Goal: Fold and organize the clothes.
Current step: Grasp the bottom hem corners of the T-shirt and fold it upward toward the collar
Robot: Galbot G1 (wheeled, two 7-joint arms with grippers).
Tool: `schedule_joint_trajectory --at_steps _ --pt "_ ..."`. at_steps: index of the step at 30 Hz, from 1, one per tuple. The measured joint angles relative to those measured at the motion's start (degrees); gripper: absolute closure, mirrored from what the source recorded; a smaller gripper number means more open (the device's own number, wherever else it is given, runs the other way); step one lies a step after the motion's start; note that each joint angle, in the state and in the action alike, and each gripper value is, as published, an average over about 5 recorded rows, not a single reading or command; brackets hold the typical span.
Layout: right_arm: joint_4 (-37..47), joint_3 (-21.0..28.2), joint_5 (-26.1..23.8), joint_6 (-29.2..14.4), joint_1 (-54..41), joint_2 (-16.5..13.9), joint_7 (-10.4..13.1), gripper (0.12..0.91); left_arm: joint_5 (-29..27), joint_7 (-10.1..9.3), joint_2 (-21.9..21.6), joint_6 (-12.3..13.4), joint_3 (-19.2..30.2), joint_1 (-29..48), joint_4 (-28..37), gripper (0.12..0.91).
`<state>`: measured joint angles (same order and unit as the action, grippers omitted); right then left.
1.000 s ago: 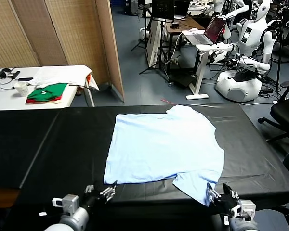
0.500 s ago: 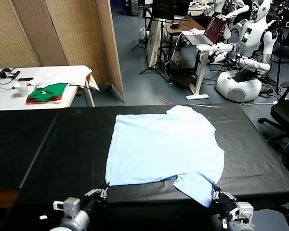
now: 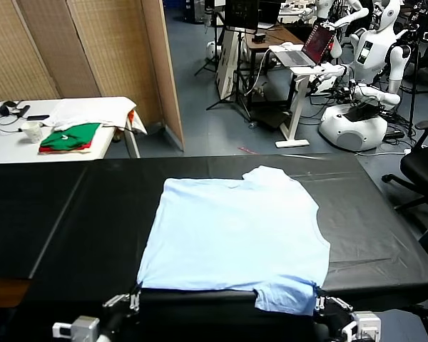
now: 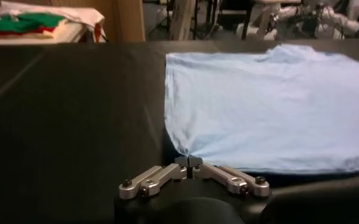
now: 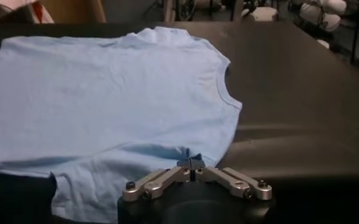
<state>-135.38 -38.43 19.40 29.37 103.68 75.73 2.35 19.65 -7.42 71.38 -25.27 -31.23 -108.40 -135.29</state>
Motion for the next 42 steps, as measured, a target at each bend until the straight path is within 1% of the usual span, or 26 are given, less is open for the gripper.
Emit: schedule_joint_trajectory --at_steps 3,6,10,14,22,27,31,35,39,40,42 --pt "1.78 0.06 0.1 -2.18 -2.41 -0.7 -0.47 0.885 0.03 0.76 0.98 2.15 0.67 1.42 0.78 0.879" --pt "4.37 0.41 0.18 -3.99 -5.22 -1.54 -0.75 0.885 0.18 1.23 2.1 3.69 1.27 4.03 2.34 0.879" --pt "8.67 1.25 0.67 -5.42 -9.55 -2.65 -0.82 0.885 0.22 1.66 3.14 5.0 1.71 8.62 4.92 0.879" --pt "13.22 2.63 0.59 -5.85 -14.71 -3.53 -0.4 0.885 -0.01 1.74 3.46 5.68 1.91 12.72 7.35 0.879" --pt "20.49 5.94 -0.99 -5.56 -24.18 -4.76 0.6 0.885 -0.55 1.47 3.4 6.46 2.93 18.84 11.5 0.879" --pt "24.35 7.64 -2.37 -5.47 -28.33 -4.81 1.22 0.885 -0.82 1.41 2.69 6.48 4.03 22.23 14.44 0.879" --pt "27.13 8.18 -2.57 -5.63 -30.37 -4.63 1.48 0.885 -0.88 1.31 2.11 6.48 4.75 24.76 16.93 0.879" --pt "29.45 8.66 -2.48 -6.17 -31.69 -4.36 1.33 0.885 -0.85 1.17 1.72 6.45 5.23 27.09 19.39 0.879" --pt "30.34 8.56 -1.05 -5.84 -32.05 -4.07 0.45 0.885 -1.01 1.22 1.64 6.45 6.31 29.32 21.81 0.879" --pt "30.23 8.42 -0.6 -5.42 -31.93 -4.06 0.14 0.877 -1.03 1.23 1.73 6.45 6.57 29.85 22.33 0.879" --pt "29.6 8.05 -0.09 -4.38 -31.48 -4.06 -0.41 0.824 -1.02 1.25 1.9 6.33 7.04 30.76 23.2 0.879"
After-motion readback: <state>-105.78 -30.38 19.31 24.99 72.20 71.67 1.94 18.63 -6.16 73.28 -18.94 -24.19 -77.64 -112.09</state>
